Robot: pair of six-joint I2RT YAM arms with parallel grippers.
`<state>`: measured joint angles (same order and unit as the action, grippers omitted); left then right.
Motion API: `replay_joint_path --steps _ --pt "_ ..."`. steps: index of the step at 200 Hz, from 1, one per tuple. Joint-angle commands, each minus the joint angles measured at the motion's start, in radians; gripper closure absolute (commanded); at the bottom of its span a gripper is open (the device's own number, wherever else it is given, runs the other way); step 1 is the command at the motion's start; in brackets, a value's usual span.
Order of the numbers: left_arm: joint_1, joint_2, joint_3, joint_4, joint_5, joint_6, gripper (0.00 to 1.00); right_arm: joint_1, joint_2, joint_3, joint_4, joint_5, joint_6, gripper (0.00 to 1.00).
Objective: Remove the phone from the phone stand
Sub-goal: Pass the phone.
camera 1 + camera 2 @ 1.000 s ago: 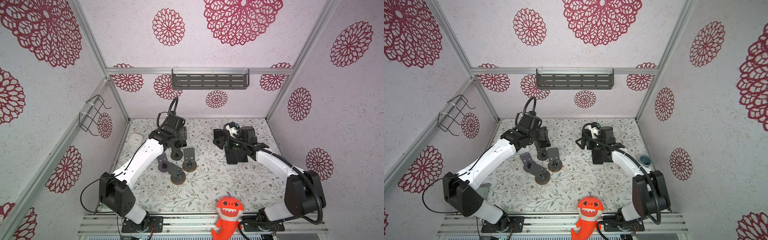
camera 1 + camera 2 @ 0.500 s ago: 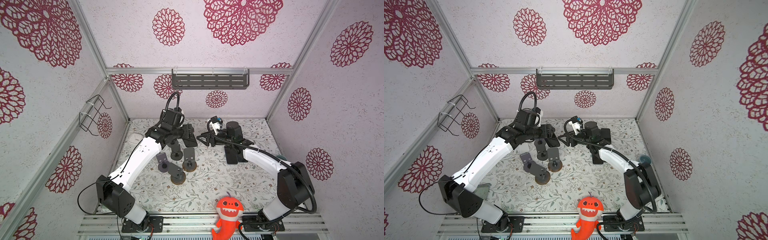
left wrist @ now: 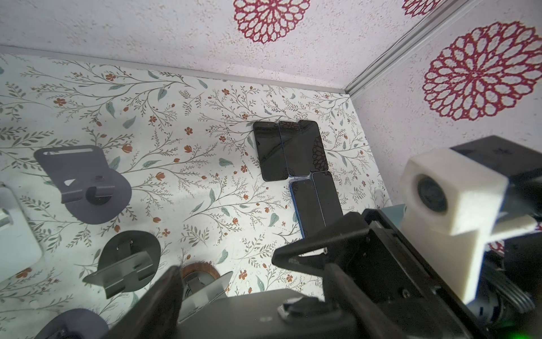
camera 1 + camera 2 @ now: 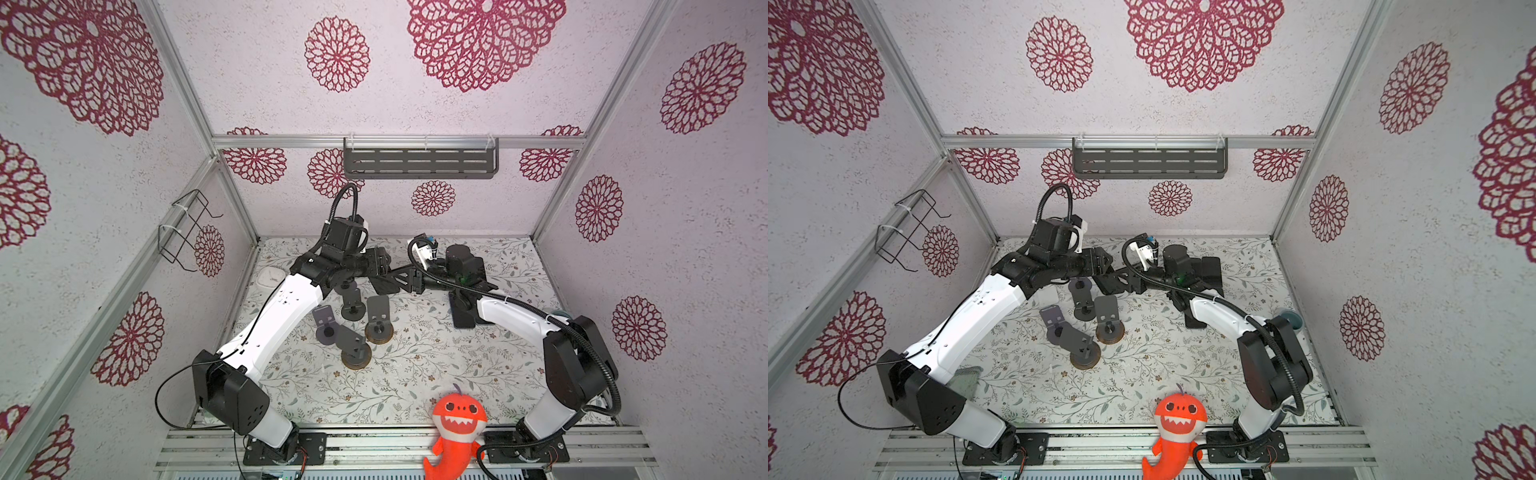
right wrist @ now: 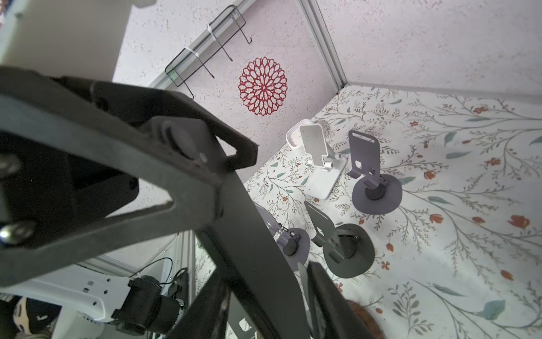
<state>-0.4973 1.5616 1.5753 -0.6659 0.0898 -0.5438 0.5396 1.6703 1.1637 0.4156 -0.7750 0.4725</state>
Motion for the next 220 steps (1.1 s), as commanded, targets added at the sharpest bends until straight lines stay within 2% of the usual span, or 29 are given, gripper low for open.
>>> replay_joint_path --steps 1,24,63,92,118,147,167,191,220 --pt "0.003 -0.029 0.000 0.081 0.019 -0.010 0.38 0.003 -0.009 -0.002 0.068 -0.035 0.022 0.67" --pt "0.010 -0.027 -0.012 0.107 0.037 -0.022 0.38 0.003 -0.013 -0.011 0.086 -0.035 0.034 0.83" --pt "0.025 -0.034 -0.054 0.181 0.099 -0.059 0.38 0.004 -0.003 -0.003 0.084 -0.035 0.040 0.87" --pt "0.034 -0.050 -0.097 0.230 0.135 -0.080 0.36 0.002 0.005 0.003 0.077 -0.034 0.052 0.96" --pt "0.055 -0.077 -0.161 0.308 0.193 -0.111 0.23 -0.005 -0.004 0.007 0.075 -0.033 0.069 1.00" --pt "0.089 -0.112 -0.246 0.409 0.224 -0.118 0.00 -0.026 -0.021 0.002 0.076 -0.036 0.089 1.00" --pt "0.104 -0.144 -0.316 0.499 0.231 -0.119 0.02 -0.050 -0.034 -0.003 0.066 -0.040 0.097 1.00" --pt "0.133 -0.173 -0.423 0.683 0.309 -0.184 0.00 -0.092 -0.042 -0.019 0.115 -0.087 0.165 1.00" --pt "0.146 -0.148 -0.488 0.880 0.437 -0.245 0.10 -0.119 -0.038 0.005 0.099 -0.188 0.200 1.00"
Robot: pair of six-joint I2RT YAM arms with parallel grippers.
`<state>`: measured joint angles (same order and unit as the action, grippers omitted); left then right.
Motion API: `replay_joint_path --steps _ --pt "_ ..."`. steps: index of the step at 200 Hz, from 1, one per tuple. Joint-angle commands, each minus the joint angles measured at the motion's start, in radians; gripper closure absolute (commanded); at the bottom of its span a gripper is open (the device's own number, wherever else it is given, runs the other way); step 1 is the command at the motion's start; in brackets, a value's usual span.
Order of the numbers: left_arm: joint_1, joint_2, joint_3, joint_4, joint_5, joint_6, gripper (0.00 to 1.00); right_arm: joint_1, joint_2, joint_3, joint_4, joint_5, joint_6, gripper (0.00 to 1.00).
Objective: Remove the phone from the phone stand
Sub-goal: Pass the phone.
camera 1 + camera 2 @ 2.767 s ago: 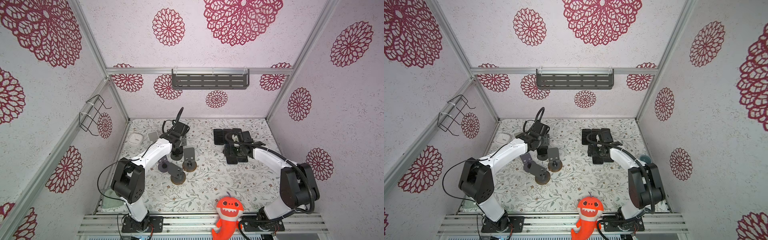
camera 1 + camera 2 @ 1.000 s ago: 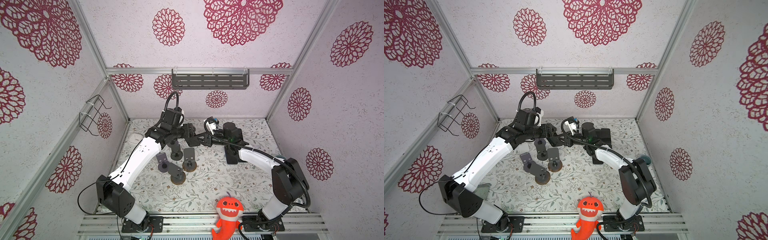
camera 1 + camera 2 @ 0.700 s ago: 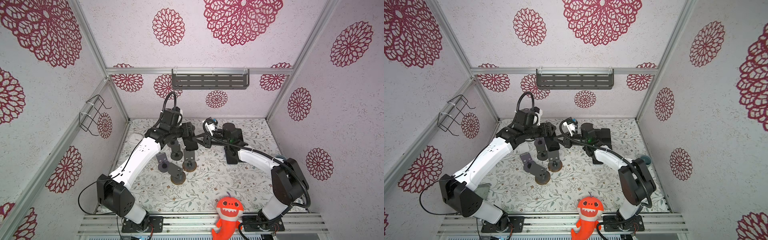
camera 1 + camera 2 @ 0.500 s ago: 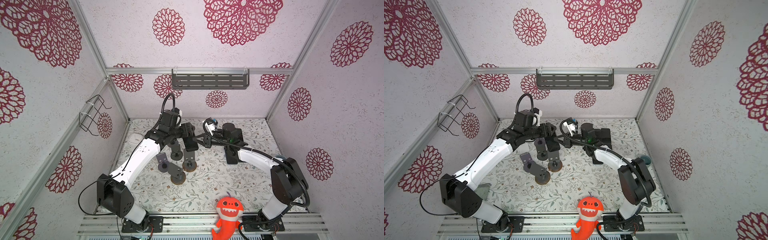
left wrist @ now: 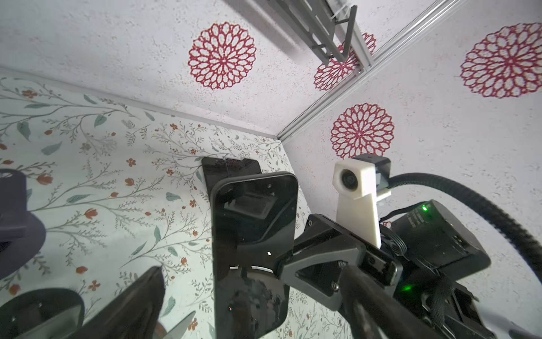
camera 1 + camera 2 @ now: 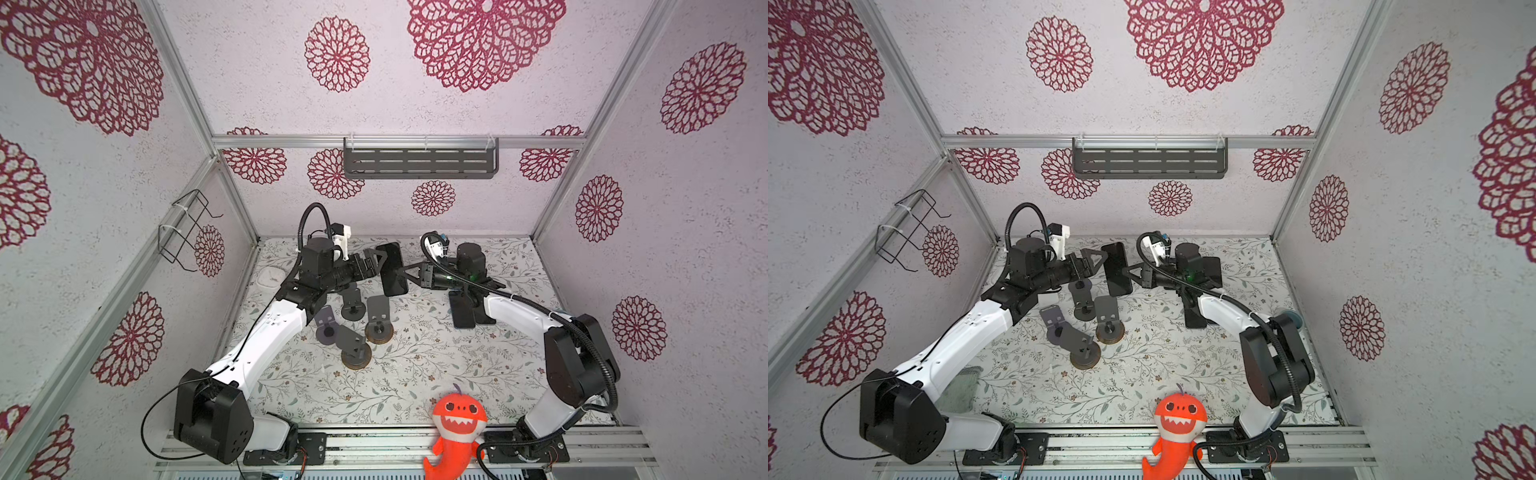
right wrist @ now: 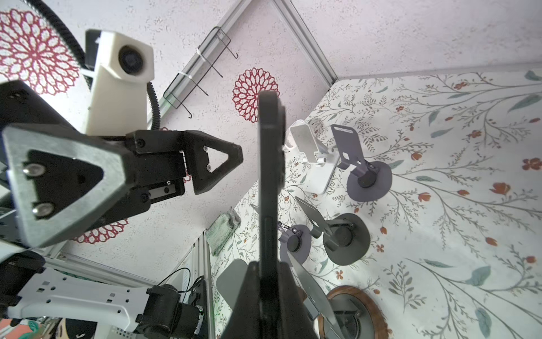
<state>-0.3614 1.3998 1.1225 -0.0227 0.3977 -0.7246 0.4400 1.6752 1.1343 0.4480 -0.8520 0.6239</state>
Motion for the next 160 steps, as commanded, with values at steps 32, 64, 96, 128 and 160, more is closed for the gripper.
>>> replay_joint_path --steps 32,64,96,128,160 --pt "0.011 0.064 -0.032 0.312 0.167 -0.096 0.20 -0.018 -0.043 0.033 0.103 -0.194 0.091 1.00" --pt "-0.005 0.120 -0.012 0.348 0.172 -0.108 0.15 -0.017 -0.028 0.025 0.185 -0.234 0.148 1.00" --pt "-0.017 0.151 -0.057 0.471 0.155 -0.162 0.15 -0.017 -0.016 0.022 0.259 -0.246 0.204 1.00" --pt "-0.027 0.143 -0.066 0.521 0.137 -0.179 0.38 -0.016 0.009 0.040 0.241 -0.262 0.209 1.00" --pt "-0.038 0.140 -0.063 0.514 0.131 -0.171 0.64 -0.015 0.050 0.047 0.263 -0.289 0.248 0.99"
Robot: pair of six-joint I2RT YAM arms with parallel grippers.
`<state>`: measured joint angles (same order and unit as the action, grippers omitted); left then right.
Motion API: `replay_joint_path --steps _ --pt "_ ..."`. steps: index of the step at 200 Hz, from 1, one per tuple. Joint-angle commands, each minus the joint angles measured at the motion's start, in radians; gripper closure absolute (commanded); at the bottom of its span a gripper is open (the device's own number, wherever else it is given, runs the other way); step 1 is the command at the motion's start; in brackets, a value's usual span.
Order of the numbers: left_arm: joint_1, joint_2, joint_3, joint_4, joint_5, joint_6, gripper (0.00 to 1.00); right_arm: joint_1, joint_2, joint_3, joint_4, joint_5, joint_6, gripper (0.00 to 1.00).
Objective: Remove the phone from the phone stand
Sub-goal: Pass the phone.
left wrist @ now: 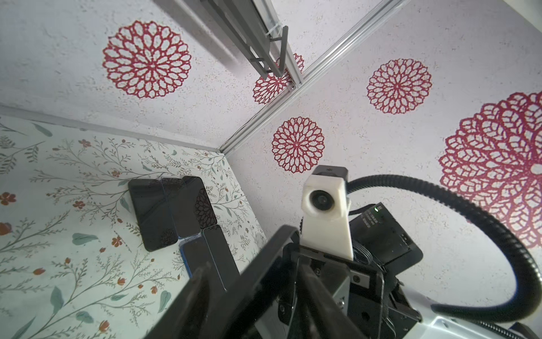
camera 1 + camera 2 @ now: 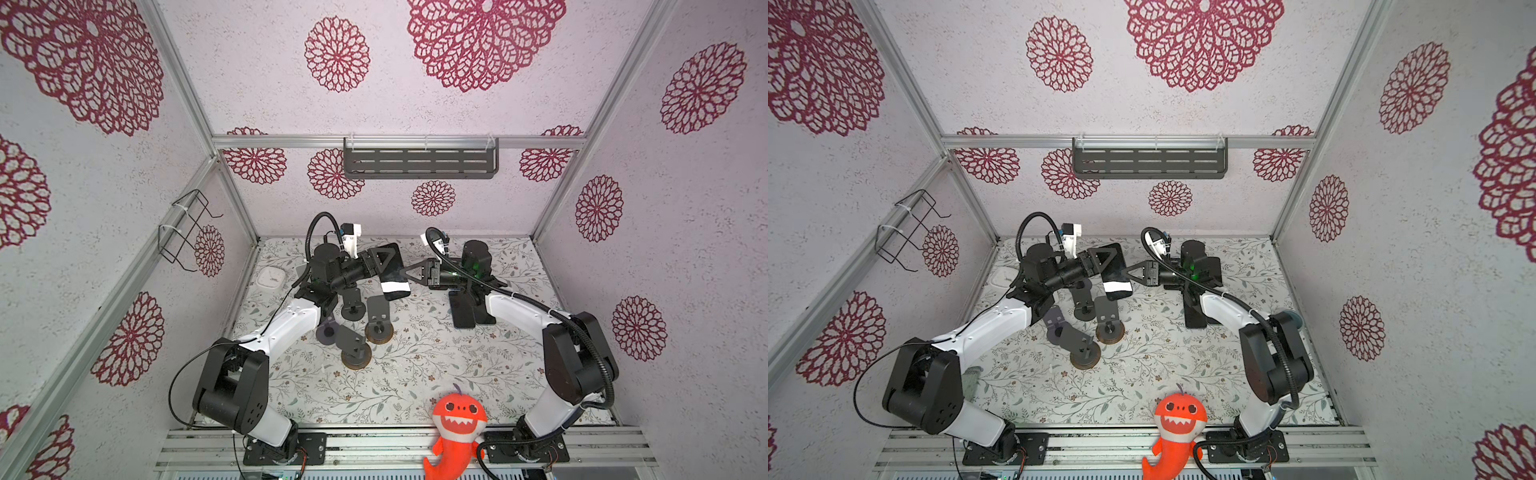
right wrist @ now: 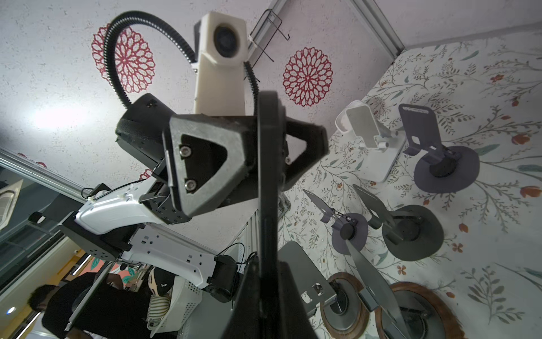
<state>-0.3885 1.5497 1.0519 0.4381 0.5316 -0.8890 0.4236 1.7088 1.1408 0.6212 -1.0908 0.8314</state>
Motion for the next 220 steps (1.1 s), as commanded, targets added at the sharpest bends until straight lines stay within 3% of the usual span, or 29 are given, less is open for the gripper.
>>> replay_joint_path --steps 1,24,44,90,111,127,153,175,199,220 --pt "-0.012 -0.010 0.008 0.053 -0.004 -0.007 0.64 0.001 0.018 0.041 0.090 -0.050 0.042 1.00" --pt "-0.024 -0.006 0.030 -0.002 -0.010 0.009 0.83 0.001 0.044 0.057 0.092 -0.053 0.056 0.93" --pt "-0.034 -0.006 0.058 -0.066 -0.024 0.042 0.91 -0.001 0.067 0.079 0.093 -0.053 0.071 0.83" --pt "-0.034 -0.022 0.095 -0.179 -0.079 0.064 0.99 -0.039 0.065 0.089 0.080 -0.018 0.094 0.32" --pt "-0.035 -0.028 0.110 -0.231 -0.120 0.068 1.00 -0.074 0.023 0.072 -0.035 0.044 0.028 0.17" --pt "-0.034 -0.032 0.129 -0.297 -0.181 0.076 1.00 -0.088 -0.034 0.081 -0.265 0.139 -0.129 0.12" --pt "-0.044 -0.036 0.156 -0.375 -0.294 0.088 1.00 -0.062 -0.120 0.127 -0.623 0.398 -0.382 0.09" --pt "-0.069 -0.028 0.169 -0.381 -0.363 0.114 1.00 -0.014 -0.159 0.119 -0.678 0.505 -0.428 0.09" --pt "-0.079 -0.011 0.190 -0.378 -0.374 0.114 1.00 0.086 -0.155 0.173 -0.789 0.627 -0.511 0.02" --pt "-0.087 -0.005 0.200 -0.383 -0.385 0.114 1.00 0.143 -0.150 0.180 -0.776 0.648 -0.510 0.01"
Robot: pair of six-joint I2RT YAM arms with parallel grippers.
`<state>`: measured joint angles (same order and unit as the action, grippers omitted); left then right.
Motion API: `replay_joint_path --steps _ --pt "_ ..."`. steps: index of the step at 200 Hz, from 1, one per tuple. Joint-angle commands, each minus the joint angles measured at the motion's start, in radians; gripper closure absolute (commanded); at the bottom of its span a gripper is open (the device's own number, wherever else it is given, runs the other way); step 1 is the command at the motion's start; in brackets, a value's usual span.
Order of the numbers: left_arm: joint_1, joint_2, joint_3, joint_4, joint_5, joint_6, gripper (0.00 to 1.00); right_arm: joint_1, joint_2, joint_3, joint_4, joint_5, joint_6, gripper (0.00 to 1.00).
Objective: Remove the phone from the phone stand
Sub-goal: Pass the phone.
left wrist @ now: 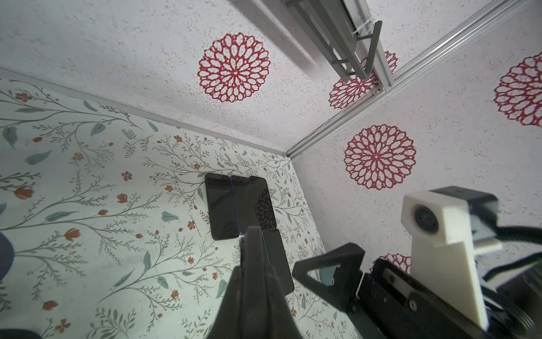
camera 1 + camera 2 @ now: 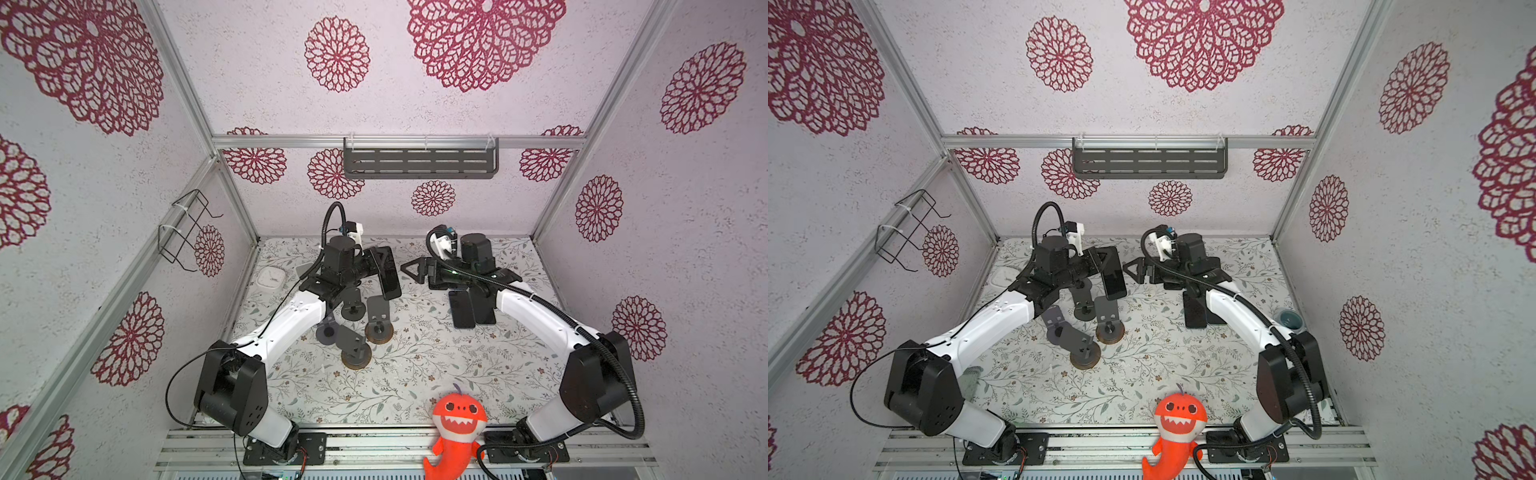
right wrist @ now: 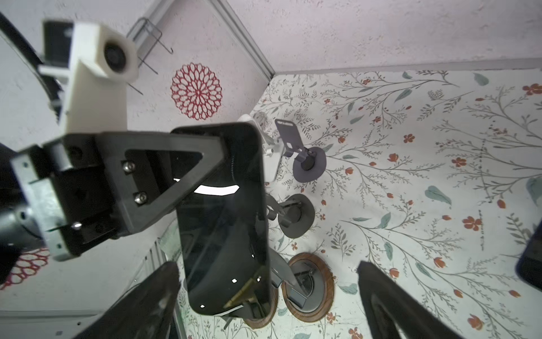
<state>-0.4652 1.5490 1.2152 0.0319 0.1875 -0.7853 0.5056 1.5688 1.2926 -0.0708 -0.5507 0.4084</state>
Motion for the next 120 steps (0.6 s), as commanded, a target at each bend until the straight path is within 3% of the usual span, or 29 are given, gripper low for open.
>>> replay_joint_path --steps 1,61,120 --pt "-0.011 -0.005 0.037 0.024 -0.041 0.011 1.00 0.063 -0.009 0.028 -0.084 0.109 -0.087 0.01" --pt "-0.020 -0.004 0.043 0.026 -0.050 0.015 1.00 0.145 0.025 0.040 -0.057 0.139 -0.067 0.02" --pt "-0.026 -0.012 0.023 0.032 -0.046 0.014 1.00 0.151 0.051 0.050 -0.020 0.171 -0.043 0.17"
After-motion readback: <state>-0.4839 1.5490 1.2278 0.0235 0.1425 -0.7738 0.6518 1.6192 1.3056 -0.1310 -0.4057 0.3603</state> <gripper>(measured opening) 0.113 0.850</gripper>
